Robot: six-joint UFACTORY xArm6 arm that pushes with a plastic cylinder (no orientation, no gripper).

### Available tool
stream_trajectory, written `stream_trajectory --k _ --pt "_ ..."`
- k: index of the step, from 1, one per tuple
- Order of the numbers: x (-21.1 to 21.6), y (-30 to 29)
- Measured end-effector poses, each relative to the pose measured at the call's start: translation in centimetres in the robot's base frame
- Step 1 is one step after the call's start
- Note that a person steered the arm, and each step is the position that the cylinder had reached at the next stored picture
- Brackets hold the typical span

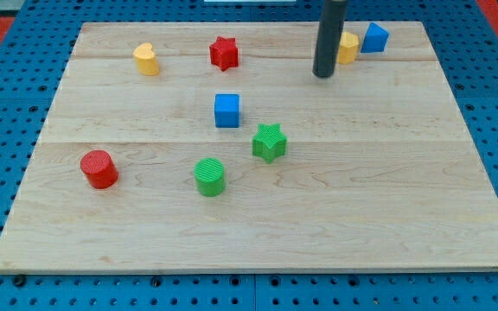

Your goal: Move the green star towards top center

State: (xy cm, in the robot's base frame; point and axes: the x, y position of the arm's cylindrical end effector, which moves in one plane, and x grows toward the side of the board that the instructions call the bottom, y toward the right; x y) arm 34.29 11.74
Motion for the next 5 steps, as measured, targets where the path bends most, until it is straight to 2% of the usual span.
stream_trajectory --k 1,3,4,5 --pt "9.5 1.3" --pt "14.3 -0.2" --pt "14.7 -4.5" --pt "14.7 -4.8"
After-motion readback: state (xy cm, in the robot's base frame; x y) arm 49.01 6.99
